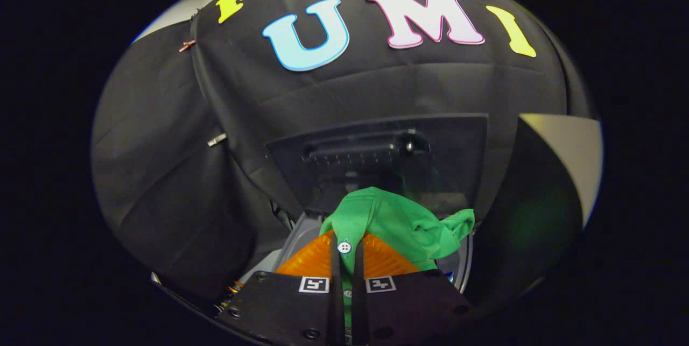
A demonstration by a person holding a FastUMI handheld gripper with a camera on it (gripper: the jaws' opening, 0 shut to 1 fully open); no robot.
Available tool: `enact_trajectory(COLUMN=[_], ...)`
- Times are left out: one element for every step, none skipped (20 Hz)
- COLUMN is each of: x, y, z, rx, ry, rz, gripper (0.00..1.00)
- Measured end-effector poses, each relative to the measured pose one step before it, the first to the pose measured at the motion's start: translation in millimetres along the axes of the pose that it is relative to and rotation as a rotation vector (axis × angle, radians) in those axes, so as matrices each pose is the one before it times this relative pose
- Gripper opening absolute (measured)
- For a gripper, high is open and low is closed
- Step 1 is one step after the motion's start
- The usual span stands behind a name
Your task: Put the clothes into the washing machine and then close the washing machine lid.
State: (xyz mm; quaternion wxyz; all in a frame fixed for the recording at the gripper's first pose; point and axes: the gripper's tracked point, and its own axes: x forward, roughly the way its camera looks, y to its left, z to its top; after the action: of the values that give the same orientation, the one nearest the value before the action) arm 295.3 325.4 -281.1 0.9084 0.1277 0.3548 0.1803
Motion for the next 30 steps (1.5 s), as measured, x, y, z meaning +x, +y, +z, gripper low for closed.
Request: enact_trajectory(x=[12.61,11.99,9.10,9.73,9.11,8.75,8.91,8.09,6.77,7.42,6.33,5.87,5.48,5.60,2.71,0.02,3.52,1.82,-9.85,-0.01,-2.79,-0.63,-4.59,-4.17,-4.03,-4.12,-6.05,-8.51,-10.79,-10.05], y=[-3.18,-2.24,-2.96,-4.30,-4.63,-3.42,-1.83,-3.03,-4.60,-4.60,-3.61,-3.15,-4.35,-5.50,-3.43,4.19,-4.13,-6.90,-6.15,-1.62,-1.88,0.00,0.52,1.46,2.34,0.41,0.84,3.48,3.34,1.14], z=[-8.77,-8.06,-10.06,-9.21,-10.08,-8.90,-9.45,-10.60,-9.34,-6.47,-6.48,-6.93,-4.97,-5.15,-3.98,-1.47,-0.63,0.29,1.50,-1.16,3.45,3.48,1.48,0.94,1.29,4.22,7.91,7.86,10.86,13.16], rx=[0.00293,-0.00267,-0.01009,-0.01233,0.00123,0.00885,0.00753,0.00406,0.00402,0.00713,0.01037,0.00512,0.00220,-0.00179,0.02477,0.03904,0.01048,-0.01289,-0.02730,-0.03824,-0.04007,-0.03509,-0.02346,-0.00357,0.00780,0.00565,0.00586,-0.00209,-0.01267,-0.00974], ry=[0.00109,-0.00366,-0.00634,-0.00252,0.00129,0.00998,0.01624,0.01244,0.00615,0.00195,0.00308,0.00561,0.00518,0.00292,0.02577,-0.00118,-0.00195,-0.00643,0.00567,-0.00771,-0.01911,-0.02108,-0.00924,0.00050,-0.00479,-0.01566,-0.02395,-0.02737,-0.03295,-0.04188], rz=[-0.00784,-0.00764,-0.01392,-0.01692,-0.01435,-0.00899,-0.01051,-0.01525,-0.01625,-0.01422,-0.00248,-0.00108,-0.00625,-0.01451,-0.01200,0.01512,-0.01117,-0.02498,-0.02447,-0.01392,-0.01632,-0.00885,-0.00432,-0.00077,-0.00042,-0.00291,0.00368,0.00843,0.00903,0.00234], gripper=[0.10,0.10,0.10,0.10,0.10,0.10,0.10,0.10,0.10,0.10,0.10,0.10,0.10,0.10,0.10,0.11,0.27,0.44,0.60,0.76,0.93,0.96,0.98,0.99,0.99,1.00,1.00,1.00,1.00,1.00])
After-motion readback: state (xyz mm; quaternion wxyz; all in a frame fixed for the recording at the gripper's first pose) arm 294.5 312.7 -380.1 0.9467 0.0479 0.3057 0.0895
